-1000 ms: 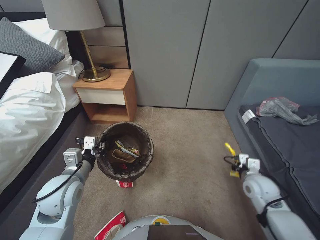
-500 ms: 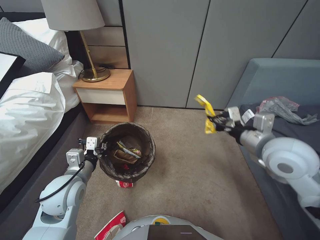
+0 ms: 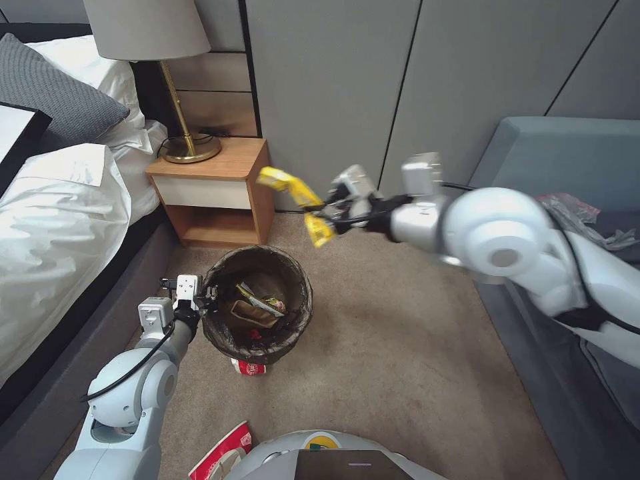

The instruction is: Pick up the trash bin, then pick up the garbage from the floor and place it into the trash bin.

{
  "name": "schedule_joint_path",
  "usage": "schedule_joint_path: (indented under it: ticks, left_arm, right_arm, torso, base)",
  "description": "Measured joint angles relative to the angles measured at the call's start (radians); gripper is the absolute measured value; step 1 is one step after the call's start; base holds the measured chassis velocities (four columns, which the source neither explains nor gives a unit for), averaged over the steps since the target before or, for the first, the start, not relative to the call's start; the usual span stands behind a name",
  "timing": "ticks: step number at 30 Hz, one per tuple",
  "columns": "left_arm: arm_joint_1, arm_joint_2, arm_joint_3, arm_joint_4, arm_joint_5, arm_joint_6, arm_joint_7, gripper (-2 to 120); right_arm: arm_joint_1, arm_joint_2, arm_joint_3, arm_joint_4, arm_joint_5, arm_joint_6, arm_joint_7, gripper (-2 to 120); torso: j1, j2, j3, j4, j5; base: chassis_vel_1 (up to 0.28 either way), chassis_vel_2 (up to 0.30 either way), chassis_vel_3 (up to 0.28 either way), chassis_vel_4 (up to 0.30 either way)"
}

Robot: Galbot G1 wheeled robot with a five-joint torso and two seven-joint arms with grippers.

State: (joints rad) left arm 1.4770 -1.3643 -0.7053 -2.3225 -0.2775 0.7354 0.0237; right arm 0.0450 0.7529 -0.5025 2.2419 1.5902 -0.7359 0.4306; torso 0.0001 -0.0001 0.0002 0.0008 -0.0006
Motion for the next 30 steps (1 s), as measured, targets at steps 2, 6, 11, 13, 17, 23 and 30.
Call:
schedule_joint_path:
  ticks: [2, 6, 11, 13, 17, 23, 30]
  left_arm:
    - [-0.001, 0.0, -0.003, 0.0, -0.001, 0.0, 0.001, 0]
    - [-0.002, 0.003, -0.012, -0.001, -0.003, 0.0, 0.002, 0]
    - [-0.004, 0.004, -0.013, 0.0, -0.005, 0.0, 0.003, 0]
    - [-0.004, 0.003, -0.013, 0.0, -0.006, 0.0, 0.003, 0]
    - [-0.005, 0.005, -0.016, -0.001, -0.01, 0.0, 0.003, 0]
    - [-0.003, 0.012, -0.027, -0.003, -0.018, 0.0, 0.003, 0]
    - [-0.002, 0.009, -0.03, -0.006, -0.022, 0.0, 0.003, 0]
  right_arm:
    - [0.011, 0.027, -0.041, -0.007, 0.0, 0.0, 0.013, 0]
    - [0.002, 0.071, -0.119, -0.016, -0.014, 0.002, 0.03, 0]
    - [-0.016, 0.105, -0.183, -0.04, -0.04, 0.004, 0.045, 0]
    - [-0.023, 0.112, -0.194, -0.051, -0.054, 0.005, 0.045, 0]
    - [-0.042, 0.132, -0.222, -0.095, -0.087, 0.013, 0.044, 0]
    - [-0.076, 0.167, -0.249, -0.162, -0.132, 0.02, 0.033, 0]
    - [-0.102, 0.196, -0.267, -0.238, -0.173, 0.041, 0.014, 18]
  torso:
    - [0.0, 0.0, 0.0, -0.0003, 0.0]
    - [0.0, 0.0, 0.0, -0.0009, 0.0004]
    - [0.0, 0.0, 0.0, -0.0009, 0.0004]
    - [0.0, 0.0, 0.0, -0.0009, 0.0004]
    - [0.0, 0.0, 0.0, -0.001, 0.0004]
    - [0.0, 0.0, 0.0, -0.0009, 0.0005]
    - [0.0, 0.0, 0.0, -0.0008, 0.0005]
  base:
    - [0.0, 0.0, 0.0, 0.0]
    - [0.0, 0.0, 0.0, 0.0]
    - [0.0, 0.0, 0.0, 0.0]
    - [0.0, 0.0, 0.0, 0.0]
    - [0.0, 0.0, 0.0, 0.0]
    - [0.0, 0.0, 0.0, 0.0]
    - [0.0, 0.0, 0.0, 0.0]
